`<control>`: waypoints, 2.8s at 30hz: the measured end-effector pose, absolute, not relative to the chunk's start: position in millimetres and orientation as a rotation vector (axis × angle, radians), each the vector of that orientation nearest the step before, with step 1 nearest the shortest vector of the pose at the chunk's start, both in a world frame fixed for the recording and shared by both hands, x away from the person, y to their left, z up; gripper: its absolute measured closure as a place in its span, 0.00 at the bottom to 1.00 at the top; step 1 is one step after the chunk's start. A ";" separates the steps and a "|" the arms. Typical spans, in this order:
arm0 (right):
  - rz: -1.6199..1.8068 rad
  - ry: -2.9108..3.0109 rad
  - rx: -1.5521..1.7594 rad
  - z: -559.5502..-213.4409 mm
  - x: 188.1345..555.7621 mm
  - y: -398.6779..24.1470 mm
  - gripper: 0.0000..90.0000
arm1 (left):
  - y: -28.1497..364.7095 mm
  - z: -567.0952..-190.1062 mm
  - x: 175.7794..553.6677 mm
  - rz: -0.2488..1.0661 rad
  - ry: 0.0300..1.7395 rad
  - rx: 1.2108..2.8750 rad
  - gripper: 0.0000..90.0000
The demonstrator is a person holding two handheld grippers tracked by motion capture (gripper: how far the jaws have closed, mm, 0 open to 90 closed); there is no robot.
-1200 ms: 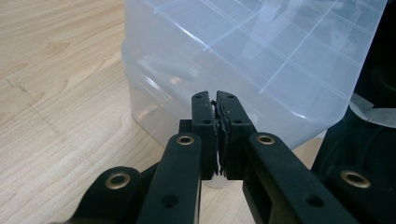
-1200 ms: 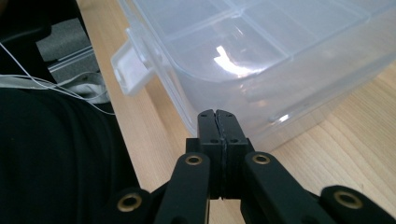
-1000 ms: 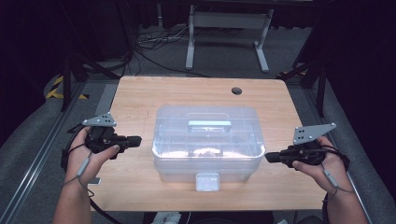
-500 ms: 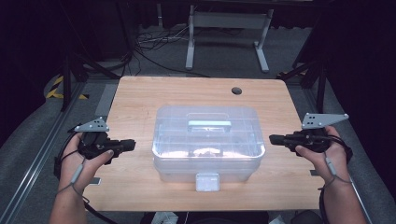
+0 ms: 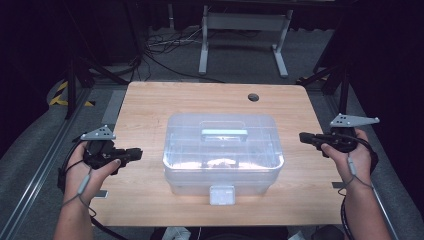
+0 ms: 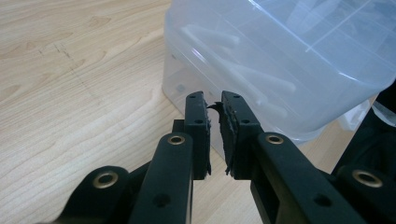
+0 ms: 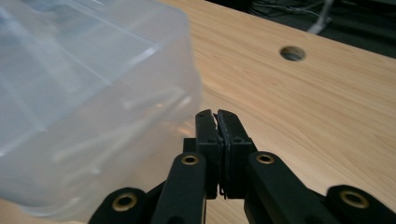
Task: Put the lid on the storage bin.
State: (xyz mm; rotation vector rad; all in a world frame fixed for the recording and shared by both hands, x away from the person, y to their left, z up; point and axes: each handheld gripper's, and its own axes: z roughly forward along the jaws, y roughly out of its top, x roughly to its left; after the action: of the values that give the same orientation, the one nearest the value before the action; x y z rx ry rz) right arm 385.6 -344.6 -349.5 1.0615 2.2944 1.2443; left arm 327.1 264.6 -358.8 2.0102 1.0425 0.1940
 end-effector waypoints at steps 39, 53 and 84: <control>1.010 2.357 1.234 -441.4 430.5 -371.0 0.92 | 262.2 -397.3 358.6 0.163 1.149 2.118 0.86; 0.972 2.408 1.208 -462.2 427.6 -357.1 0.91 | 262.4 -407.2 366.5 0.120 1.163 2.135 0.86; 1.031 2.346 1.172 -490.9 433.7 -345.6 0.17 | 257.6 -432.5 380.0 0.117 1.136 2.150 0.49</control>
State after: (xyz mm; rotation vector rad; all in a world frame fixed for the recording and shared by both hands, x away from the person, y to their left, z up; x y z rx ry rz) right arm 433.7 -345.6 -490.9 1.1718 2.3460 1.0306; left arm 380.0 257.6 -432.5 2.1502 1.1365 0.1166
